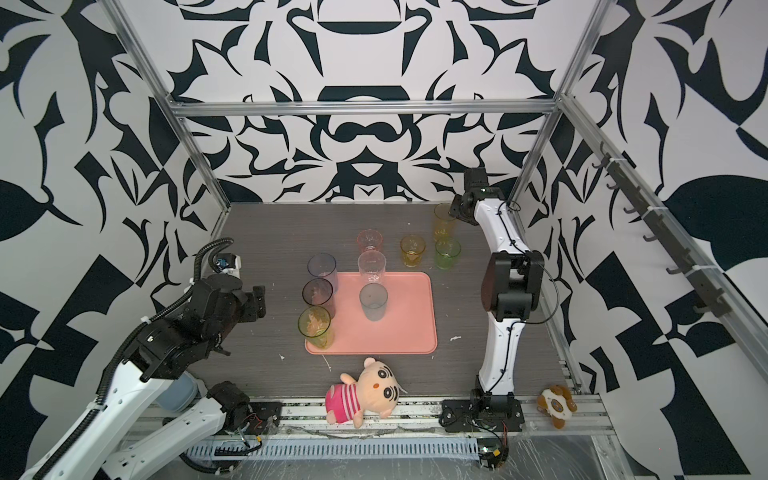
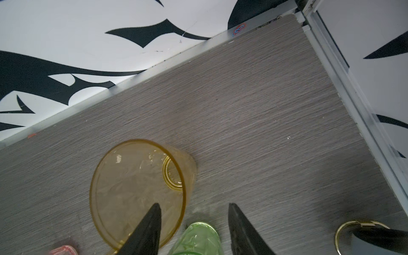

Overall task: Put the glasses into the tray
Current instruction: 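Lower the right gripper around the tall yellow glass and close it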

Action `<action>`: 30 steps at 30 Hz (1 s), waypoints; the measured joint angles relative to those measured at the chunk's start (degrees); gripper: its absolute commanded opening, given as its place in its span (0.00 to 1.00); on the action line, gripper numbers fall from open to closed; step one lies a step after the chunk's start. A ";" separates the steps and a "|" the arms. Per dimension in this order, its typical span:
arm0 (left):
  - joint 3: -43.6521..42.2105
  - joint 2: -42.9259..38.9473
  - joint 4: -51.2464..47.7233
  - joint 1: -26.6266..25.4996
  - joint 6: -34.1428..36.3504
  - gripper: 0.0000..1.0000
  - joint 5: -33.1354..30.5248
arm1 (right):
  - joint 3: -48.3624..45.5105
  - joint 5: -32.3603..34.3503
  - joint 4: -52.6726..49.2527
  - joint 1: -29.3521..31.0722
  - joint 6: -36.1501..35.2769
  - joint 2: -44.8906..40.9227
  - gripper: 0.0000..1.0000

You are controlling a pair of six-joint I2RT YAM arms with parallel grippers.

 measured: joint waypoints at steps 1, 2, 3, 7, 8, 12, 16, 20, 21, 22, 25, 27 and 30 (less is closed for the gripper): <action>0.00 0.00 0.00 0.00 0.00 0.78 0.00 | 0.17 -0.26 -0.13 -0.02 0.07 0.28 0.51; 0.00 0.00 0.00 0.00 -0.02 0.78 -0.07 | 0.26 -0.46 -0.13 -0.02 0.15 0.48 0.50; 0.00 0.00 0.00 0.00 0.00 0.78 -0.15 | 0.33 -0.68 -0.24 -0.02 0.20 0.63 0.49; 0.00 0.22 0.00 0.00 0.00 0.78 -0.31 | 0.42 -1.42 -0.26 -0.09 0.50 1.11 0.43; 0.00 0.28 0.00 0.00 0.00 0.78 -0.33 | 0.46 -1.66 -0.26 -0.13 0.68 1.27 0.40; 0.00 0.57 0.00 0.00 0.00 0.78 -0.33 | 0.48 -2.56 -0.24 -0.13 1.11 1.81 0.35; 0.00 0.68 0.02 0.00 0.00 0.78 -0.09 | 0.50 -3.32 -0.24 -0.13 1.38 2.64 0.31; 0.00 0.68 0.04 0.00 0.02 0.79 0.59 | 0.63 -3.76 -0.24 -0.13 1.53 3.10 0.27; 0.00 0.68 0.13 0.00 0.02 0.79 0.83 | 0.72 -3.89 -0.22 -0.13 1.53 3.13 0.26; 0.00 0.66 0.28 0.00 0.04 0.79 1.07 | 0.81 -4.00 -0.22 -0.13 1.55 3.13 0.25; -0.02 0.66 0.85 0.00 0.22 0.78 2.08 | 1.14 -4.33 -0.20 -0.13 1.53 3.17 0.24; -0.07 0.61 1.09 0.00 0.39 0.78 2.71 | 1.16 -4.37 -0.20 -0.13 1.55 3.19 0.23; -0.15 0.48 1.36 0.00 0.48 0.78 3.78 | 1.16 -4.44 -0.20 -0.13 1.57 3.19 0.20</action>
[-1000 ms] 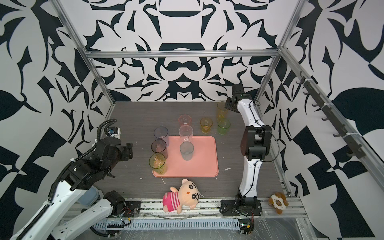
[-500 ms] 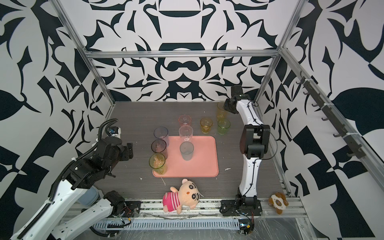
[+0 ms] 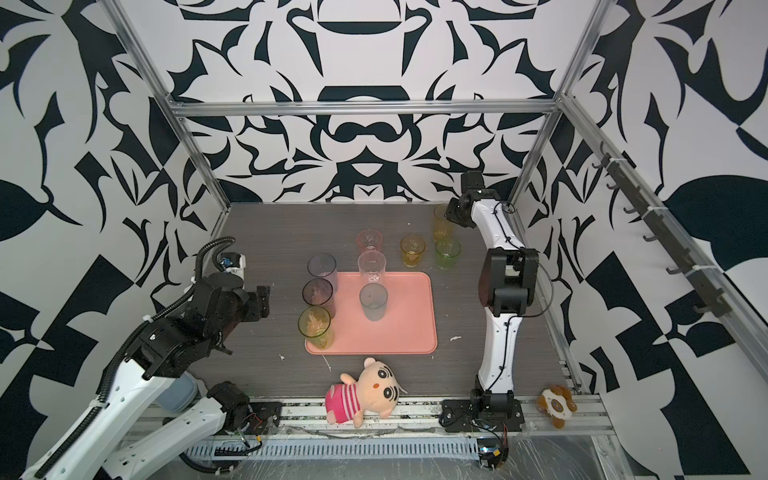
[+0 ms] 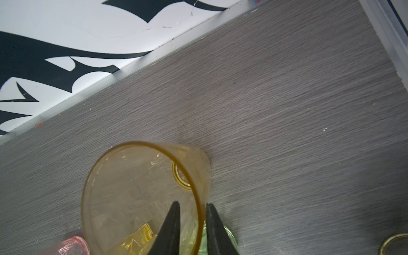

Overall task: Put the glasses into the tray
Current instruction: 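Lower the right gripper around the tall yellow glass and close it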

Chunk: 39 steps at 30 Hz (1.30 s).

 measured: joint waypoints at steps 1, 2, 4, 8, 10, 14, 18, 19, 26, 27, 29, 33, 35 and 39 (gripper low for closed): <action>0.00 -0.07 0.13 0.00 0.02 0.78 0.37 | 0.00 -0.07 0.00 0.00 0.02 0.00 0.19; 0.00 -0.13 0.24 0.00 0.04 0.78 0.66 | 0.00 -0.13 0.00 0.00 0.00 0.00 0.19; 0.00 -0.28 0.57 0.00 0.22 0.79 1.27 | 0.04 -0.17 0.00 0.00 0.02 0.00 0.18; -0.07 -0.74 1.29 0.00 0.63 0.79 3.13 | 0.98 -0.35 -0.44 0.00 0.00 0.44 0.19; -0.11 -0.87 1.53 0.00 0.96 0.79 4.31 | 1.95 -0.37 -0.50 0.00 0.02 1.11 0.20; -0.11 -0.87 1.84 0.00 1.42 0.94 6.05 | 2.62 -0.39 -0.70 0.00 0.00 2.25 0.21; -0.11 -0.98 1.97 0.00 2.08 0.96 6.91 | 2.91 -0.50 -0.98 0.00 0.02 2.93 0.20; -0.11 -1.03 2.01 0.00 2.14 0.96 7.04 | 2.95 -0.57 -1.11 0.00 0.00 3.08 0.20; -0.11 -2.23 2.08 0.00 2.38 0.99 7.08 | 3.50 -0.61 -2.10 0.00 -0.07 3.69 0.15; -0.11 -2.43 2.08 0.00 2.40 0.99 7.08 | 3.61 -0.59 -2.32 0.00 -0.04 3.76 0.13; -0.11 -2.67 2.10 0.00 2.45 1.00 7.08 | 3.61 -0.59 -2.73 0.00 -0.09 3.80 0.10; -0.11 -2.95 2.08 0.00 2.47 1.00 7.08 | 3.82 -0.81 -3.32 0.00 -0.11 4.07 0.02; -0.11 -2.95 2.10 0.00 2.47 1.00 7.08 | 3.98 -0.74 -3.56 0.00 -0.07 4.13 0.00; -0.11 -2.95 2.10 0.00 2.47 1.00 7.08 | 5.18 -0.76 -4.85 0.00 -0.15 4.17 0.00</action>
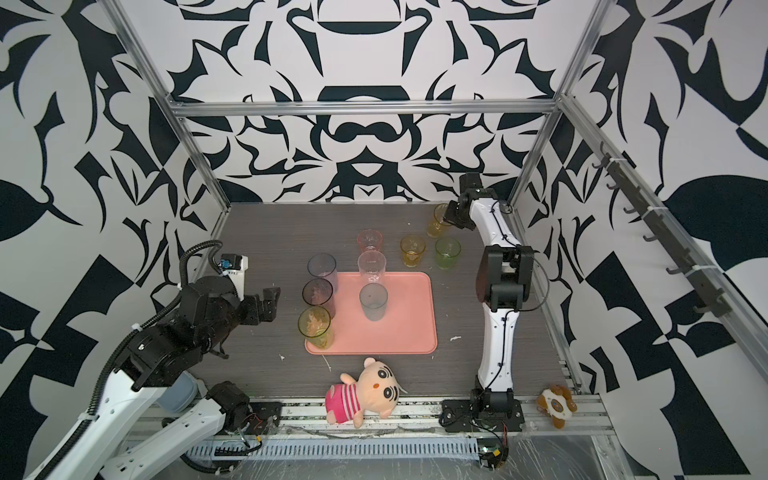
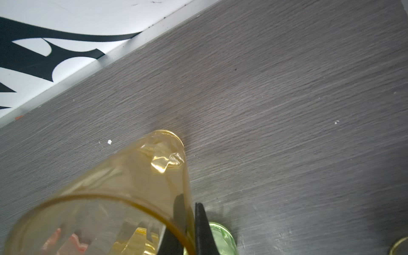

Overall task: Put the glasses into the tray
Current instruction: 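Lower the right gripper around the tall yellow glass and close it, then lift the tall yellow glass and carry it toward the tray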

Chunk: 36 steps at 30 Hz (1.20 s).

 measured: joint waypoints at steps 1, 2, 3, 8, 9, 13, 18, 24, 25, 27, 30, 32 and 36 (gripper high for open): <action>0.00 0.00 -0.02 0.00 0.00 1.00 0.00 | 0.50 0.00 -0.35 0.00 0.00 0.00 0.00; 0.00 -0.04 -0.02 0.00 0.00 1.00 0.00 | 0.92 0.00 -0.61 0.00 0.00 0.00 0.00; 0.00 -0.07 0.00 0.00 0.00 1.00 0.02 | 1.53 0.00 -1.11 0.00 -0.02 -0.02 0.00; 0.00 -0.52 0.00 0.00 0.00 1.00 0.00 | 4.13 0.15 -3.45 0.00 -0.20 -0.07 0.00; -0.02 -0.61 0.00 0.00 0.00 1.00 0.00 | 4.66 0.24 -4.13 0.00 -0.26 -0.11 0.00; -0.02 -0.70 -0.02 0.00 0.00 0.99 0.00 | 6.86 0.42 -7.34 0.00 -0.68 -0.63 0.00; -0.02 -0.76 0.00 0.00 0.02 1.00 0.00 | 9.94 0.39 -13.00 0.09 -1.40 -3.30 0.00; -0.02 -0.81 -0.02 0.00 0.04 0.99 0.02 | 14.97 0.50 -20.70 1.36 -2.32 -8.50 0.00; -0.02 -0.83 -0.02 0.00 0.04 1.00 0.02 | 15.47 0.55 -21.66 1.79 -2.45 -9.31 0.00; -0.02 -1.03 -0.02 0.00 0.04 1.00 0.02 | 16.37 0.83 -24.00 3.10 -2.82 -11.32 0.00; -0.09 -1.49 -0.02 0.00 0.02 1.00 -0.02 | 17.33 1.57 -27.36 5.38 -3.13 -13.49 0.00; -0.20 -1.81 0.02 0.00 0.00 0.99 -0.15 | 17.53 2.29 -29.46 6.99 -3.28 -14.60 0.00; -0.83 -2.25 -0.07 0.00 -0.02 0.99 -0.44 | 17.14 4.04 -32.83 10.40 -3.67 -16.76 0.00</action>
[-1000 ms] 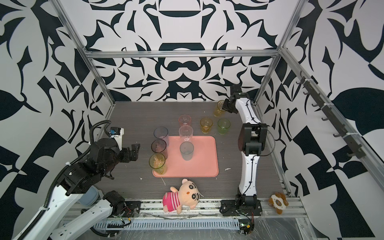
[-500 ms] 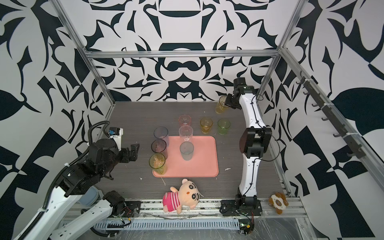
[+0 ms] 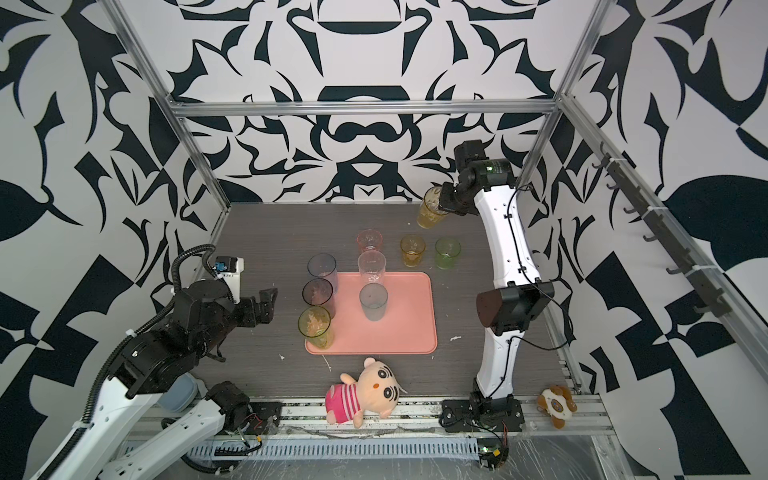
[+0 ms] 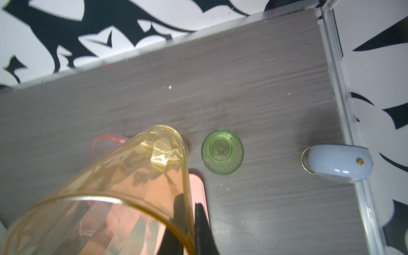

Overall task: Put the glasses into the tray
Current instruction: 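Lift the tall yellow glass and carry it toward the tray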

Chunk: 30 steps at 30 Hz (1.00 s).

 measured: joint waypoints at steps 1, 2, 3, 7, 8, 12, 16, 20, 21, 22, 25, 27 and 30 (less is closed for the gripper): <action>-0.02 0.00 0.00 0.00 -0.02 0.99 -0.02 | -0.59 0.37 -0.39 0.76 -0.04 -0.74 0.00; -0.02 0.00 0.09 0.00 -0.02 0.99 -0.04 | -1.44 0.79 -0.76 1.62 -0.13 -1.75 0.00; -0.02 -0.04 0.04 0.00 -0.02 1.00 -0.04 | -2.45 1.14 -1.07 2.43 -0.17 -2.89 0.00; -0.02 -0.31 0.07 0.00 -0.07 0.99 -0.04 | -6.69 2.40 -1.97 5.44 -0.22 -7.78 0.00; -0.02 -0.35 0.07 0.00 -0.09 0.99 -0.04 | -8.04 2.71 -1.99 6.27 -0.22 -9.25 0.00; -0.02 -0.42 0.07 0.04 -0.09 0.99 -0.04 | -13.66 3.45 -1.95 9.18 -0.17 -14.80 0.00; -0.02 -0.42 0.07 0.04 -0.11 1.00 -0.04 | -19.45 3.80 -1.92 11.43 0.04 -19.10 0.00; -0.02 -0.42 0.07 0.04 -0.11 0.99 -0.04 | -24.79 4.11 -1.75 13.68 0.52 -22.21 0.00; -0.02 -0.42 0.07 0.04 -0.11 0.99 -0.04 | -26.10 4.20 -1.73 14.27 0.70 -22.91 0.00; -0.02 -0.39 0.07 0.04 -0.11 0.99 -0.04 | -27.12 4.28 -1.77 14.71 0.79 -23.41 0.00; -0.02 -0.37 0.07 0.04 -0.09 1.00 -0.04 | -30.93 4.74 -1.60 16.33 1.31 -25.38 0.00; -0.02 -0.37 0.07 0.04 -0.11 0.99 -0.04 | -34.05 5.11 -1.03 17.46 1.97 -26.82 0.00; -0.02 -0.35 0.07 0.11 -0.11 0.99 -0.04 | -39.58 5.62 0.33 19.45 3.19 -29.11 0.00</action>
